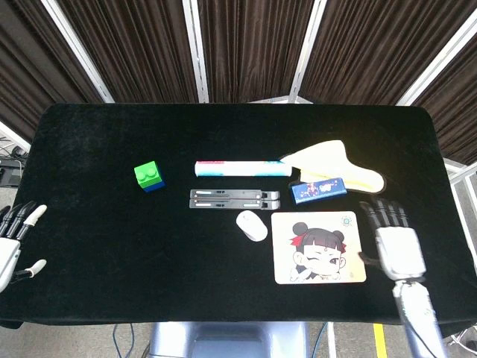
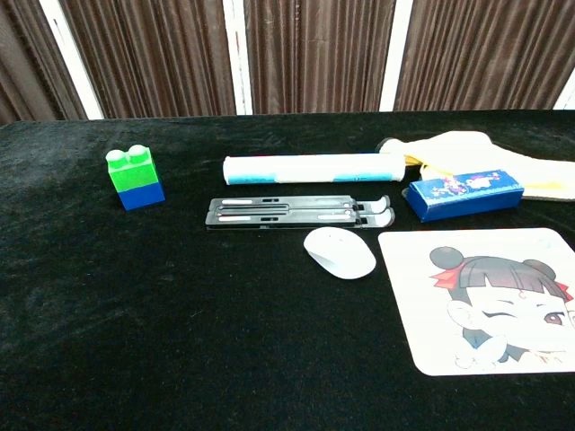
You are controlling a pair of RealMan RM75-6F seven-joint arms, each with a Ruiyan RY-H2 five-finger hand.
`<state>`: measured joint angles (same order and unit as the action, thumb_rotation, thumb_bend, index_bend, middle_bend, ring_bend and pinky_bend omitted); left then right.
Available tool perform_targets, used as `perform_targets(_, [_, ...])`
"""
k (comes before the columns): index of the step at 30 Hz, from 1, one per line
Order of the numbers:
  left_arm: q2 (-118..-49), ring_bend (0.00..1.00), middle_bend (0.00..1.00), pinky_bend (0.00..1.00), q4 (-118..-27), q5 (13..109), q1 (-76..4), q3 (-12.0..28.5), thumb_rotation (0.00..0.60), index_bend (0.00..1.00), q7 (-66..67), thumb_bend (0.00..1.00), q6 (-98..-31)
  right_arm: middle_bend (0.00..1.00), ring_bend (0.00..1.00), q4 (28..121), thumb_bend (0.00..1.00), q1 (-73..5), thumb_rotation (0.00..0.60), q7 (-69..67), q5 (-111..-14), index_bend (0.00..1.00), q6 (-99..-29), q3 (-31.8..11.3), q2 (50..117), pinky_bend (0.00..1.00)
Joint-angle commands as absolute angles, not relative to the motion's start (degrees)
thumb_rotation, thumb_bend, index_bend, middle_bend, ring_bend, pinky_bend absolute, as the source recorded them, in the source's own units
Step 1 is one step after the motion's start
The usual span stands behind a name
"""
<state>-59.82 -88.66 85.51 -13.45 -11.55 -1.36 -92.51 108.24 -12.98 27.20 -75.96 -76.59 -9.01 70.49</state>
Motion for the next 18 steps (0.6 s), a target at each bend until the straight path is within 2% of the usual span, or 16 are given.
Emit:
perform_targets(1, [-60.0, 0.00, 0.00, 0.00, -87.7, 85.7, -12.9, -10.9, 0.600, 0.00, -2.0, 0.18, -92.2, 0.00, 0.00, 112.3, 0.12, -18.0, 0.600, 35.6, -68.9, 0.09, -73.0, -11.6, 76.9, 0.00])
perform_targets(9, [-60.0, 0.00, 0.00, 0.00, -86.6, 86.6, -11.6, -9.3, 0.600, 0.00, -3.7, 0.18, -92.6, 0.00, 0.00, 110.2, 0.12, -25.3, 0.600, 46.2, -57.2, 0.09, -74.2, -16.3, 90.2, 0.00])
perform_targets(18, [-59.6, 0.00, 0.00, 0.00, -85.9, 87.2, -10.3, -7.7, 0.600, 0.00, -5.9, 0.18, -92.6, 0.00, 0.00, 105.3, 0.12, -30.2, 0.600, 49.5, -50.5, 0.09, -77.1, -19.0, 100.7, 0.00])
